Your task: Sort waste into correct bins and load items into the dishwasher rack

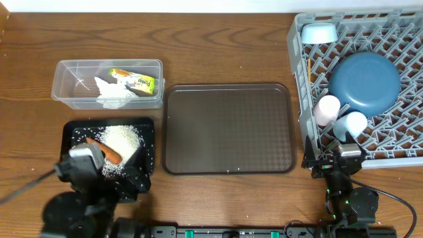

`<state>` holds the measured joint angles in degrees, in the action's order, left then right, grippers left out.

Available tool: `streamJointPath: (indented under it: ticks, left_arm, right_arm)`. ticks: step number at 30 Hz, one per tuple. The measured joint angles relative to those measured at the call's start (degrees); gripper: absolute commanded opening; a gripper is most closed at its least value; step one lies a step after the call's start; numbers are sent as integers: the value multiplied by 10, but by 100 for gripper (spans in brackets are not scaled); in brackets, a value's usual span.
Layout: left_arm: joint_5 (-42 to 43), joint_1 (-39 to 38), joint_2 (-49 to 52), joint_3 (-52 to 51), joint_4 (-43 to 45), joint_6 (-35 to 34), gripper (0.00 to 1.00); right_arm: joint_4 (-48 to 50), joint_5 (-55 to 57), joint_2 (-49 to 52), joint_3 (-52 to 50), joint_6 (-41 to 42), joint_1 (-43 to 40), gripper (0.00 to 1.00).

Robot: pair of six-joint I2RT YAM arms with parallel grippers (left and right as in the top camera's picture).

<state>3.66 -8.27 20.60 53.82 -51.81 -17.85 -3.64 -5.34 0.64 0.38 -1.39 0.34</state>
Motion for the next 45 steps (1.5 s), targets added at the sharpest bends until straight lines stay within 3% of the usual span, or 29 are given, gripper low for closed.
streamJointPath:
  ticks: [5, 11, 23, 34, 45]
  left_arm:
    - [-7, 17, -97, -141, 76, -9, 98]
    - [-9, 29, -163, -285, 237, -39, 98]
    - [-9, 30, -186, -502, 518, -58, 98]
    - [-7, 60, -200, -532, 508, -21, 98]
    - [-7, 74, -200, -531, 507, 172, 98]
  right_arm:
    - [0, 0, 0, 0, 0, 0, 99]
    - [0, 0, 0, 0, -2, 0, 99]
    - [0, 0, 0, 0, -2, 0, 99]
    - [0, 0, 0, 0, -2, 0, 99]
    - [0, 0, 0, 0, -2, 0, 99]
